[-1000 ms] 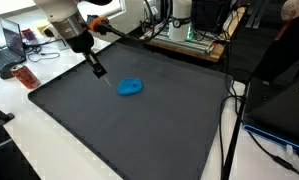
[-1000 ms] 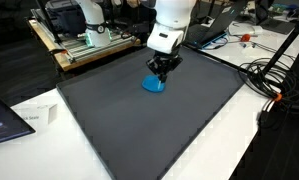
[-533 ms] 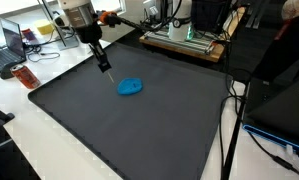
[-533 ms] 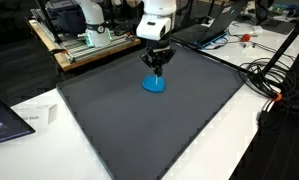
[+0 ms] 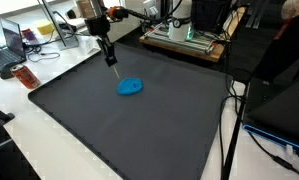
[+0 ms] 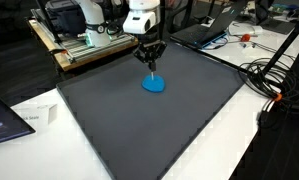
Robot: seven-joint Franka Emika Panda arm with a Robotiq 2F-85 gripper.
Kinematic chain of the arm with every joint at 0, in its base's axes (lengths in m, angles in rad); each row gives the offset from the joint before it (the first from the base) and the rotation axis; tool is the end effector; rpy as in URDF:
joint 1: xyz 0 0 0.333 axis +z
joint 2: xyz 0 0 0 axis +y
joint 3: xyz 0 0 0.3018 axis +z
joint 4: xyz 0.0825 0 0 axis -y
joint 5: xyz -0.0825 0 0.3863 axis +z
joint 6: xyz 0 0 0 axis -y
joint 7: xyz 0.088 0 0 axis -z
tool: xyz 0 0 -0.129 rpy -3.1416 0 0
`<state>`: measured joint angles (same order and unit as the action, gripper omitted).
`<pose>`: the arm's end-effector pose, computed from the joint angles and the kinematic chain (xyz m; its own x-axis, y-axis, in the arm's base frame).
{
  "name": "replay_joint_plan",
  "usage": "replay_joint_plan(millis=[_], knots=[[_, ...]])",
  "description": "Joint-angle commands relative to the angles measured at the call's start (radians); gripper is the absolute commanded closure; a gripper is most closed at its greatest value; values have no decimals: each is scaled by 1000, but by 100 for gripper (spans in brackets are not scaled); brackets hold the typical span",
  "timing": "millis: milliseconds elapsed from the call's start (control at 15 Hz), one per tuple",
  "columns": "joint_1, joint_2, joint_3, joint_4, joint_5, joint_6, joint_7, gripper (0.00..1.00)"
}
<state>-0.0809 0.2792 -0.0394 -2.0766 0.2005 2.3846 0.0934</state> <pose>0.5825 -0.0654 0.2597 0.9371 -0.3490 0.0080 -0.3450 -0.9294 -0.1316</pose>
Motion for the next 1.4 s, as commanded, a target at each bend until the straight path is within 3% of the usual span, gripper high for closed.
replay_joint_plan(millis=[0, 667, 1333], knots=[[-27, -68, 14, -96, 80, 51, -94, 97], [-45, -137, 46, -290, 295, 289, -285, 97], [-84, -197, 94, -419, 777, 388, -734, 97]])
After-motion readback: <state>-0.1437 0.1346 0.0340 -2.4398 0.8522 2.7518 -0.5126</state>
